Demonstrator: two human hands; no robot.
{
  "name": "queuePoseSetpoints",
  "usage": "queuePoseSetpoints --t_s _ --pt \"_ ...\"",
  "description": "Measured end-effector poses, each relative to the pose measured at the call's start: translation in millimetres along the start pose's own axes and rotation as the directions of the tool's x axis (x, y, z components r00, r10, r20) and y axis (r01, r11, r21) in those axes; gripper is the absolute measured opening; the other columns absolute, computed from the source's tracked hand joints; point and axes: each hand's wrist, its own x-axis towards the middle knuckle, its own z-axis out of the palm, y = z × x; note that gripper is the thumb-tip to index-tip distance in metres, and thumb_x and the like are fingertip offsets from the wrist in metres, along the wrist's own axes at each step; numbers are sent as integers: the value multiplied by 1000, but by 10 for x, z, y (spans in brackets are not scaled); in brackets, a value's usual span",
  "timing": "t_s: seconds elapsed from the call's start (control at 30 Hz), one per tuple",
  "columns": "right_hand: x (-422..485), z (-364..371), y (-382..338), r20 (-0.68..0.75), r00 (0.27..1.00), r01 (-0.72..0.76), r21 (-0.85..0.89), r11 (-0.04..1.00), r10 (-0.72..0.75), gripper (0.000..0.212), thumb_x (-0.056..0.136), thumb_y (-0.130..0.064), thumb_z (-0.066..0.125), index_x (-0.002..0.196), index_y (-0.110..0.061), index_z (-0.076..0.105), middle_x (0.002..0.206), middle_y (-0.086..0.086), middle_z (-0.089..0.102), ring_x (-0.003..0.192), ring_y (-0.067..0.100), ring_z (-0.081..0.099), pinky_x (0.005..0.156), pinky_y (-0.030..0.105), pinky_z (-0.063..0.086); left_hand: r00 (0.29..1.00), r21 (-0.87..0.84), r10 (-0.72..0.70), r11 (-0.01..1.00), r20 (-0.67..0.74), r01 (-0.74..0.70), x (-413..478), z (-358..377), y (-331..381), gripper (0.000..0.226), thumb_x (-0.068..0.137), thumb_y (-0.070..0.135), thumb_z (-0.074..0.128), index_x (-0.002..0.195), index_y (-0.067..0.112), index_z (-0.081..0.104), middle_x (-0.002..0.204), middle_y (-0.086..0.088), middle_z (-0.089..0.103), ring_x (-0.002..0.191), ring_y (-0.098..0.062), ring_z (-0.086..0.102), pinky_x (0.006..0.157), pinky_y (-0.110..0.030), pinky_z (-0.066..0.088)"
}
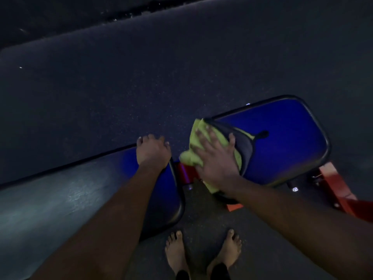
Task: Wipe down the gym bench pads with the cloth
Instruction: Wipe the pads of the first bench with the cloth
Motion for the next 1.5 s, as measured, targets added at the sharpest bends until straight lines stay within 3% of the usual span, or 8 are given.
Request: queuePoseSetpoints --t_s 0.33,0.53,0.67,0.77,0.9,1.03,1.3,1.5 --pt "101 -486 1226 -191 714 -641 211 738 674 61 87 -58 41 144 -37 45 168 1 20 156 28 10 106 76 16 1000 27 19 999 7 -20 13 28 -39 48 105 39 22 128 13 55 128 -20 55 123 -35 49 117 -48 25" --pt "-372 -327 711 -179 457 -810 320 491 871 63 89 -52 42 150 -34 40 170 3 14 155 33 11 107 79 16 989 -93 129 988 73 -122 17 -30 -227 59 105 47 15 140 13 48 142 -19 48 136 -33 40 122 -48 16" --pt "-643 -22 -184 -85 603 -746 293 598 793 60 88 -50 47 143 -28 51 167 6 23 150 37 23 105 74 22 979 -349 172 929 112 -123 -156 -199 -279 56 107 43 18 149 13 41 158 -13 33 149 -27 22 122 -44 5" --pt "-832 -58 -678 33 708 -671 345 657 706 49 88 -48 56 133 -30 58 160 1 38 144 34 31 99 68 29 985 -475 151 875 78 -96 -433 -471 -258 53 106 45 23 133 11 53 135 -14 57 128 -30 50 116 -50 29" --pt "-928 -621 -584 179 615 -574 769 281 768 48 96 -44 48 140 -24 53 149 1 50 137 25 40 105 59 35 986 -563 167 814 -9 -143 -873 -1048 -93 49 105 47 26 100 10 58 93 -5 63 93 -26 61 82 -40 47" --pt "-1183 -1466 -247 201 587 -272 961 -43 784 29 101 -29 57 128 -23 62 122 -2 65 116 20 60 103 44 48 970 -629 218 740 -106 -235 -1278 -1740 199 51 105 48 28 92 10 58 83 -5 63 79 -23 60 73 -42 47" --pt "-2046 -2908 320 136 547 0 987 -162 826 26 100 -15 61 109 -38 68 106 -14 73 105 5 68 87 22 51 895 -621 377 650 -237 -438 -1983 -2942 956 51 106 46 30 105 6 62 95 -5 62 89 -19 57 85 -46 50" --pt "-2831 -3407 840 58 428 124 985 -122 902 25 97 -15 63 107 -37 72 106 -10 76 104 10 69 95 35 52 804 -553 508 592 -309 -586 -2424 -3426 1761 48 106 44 32 99 8 63 94 -5 68 88 -19 62 83 -43 50"
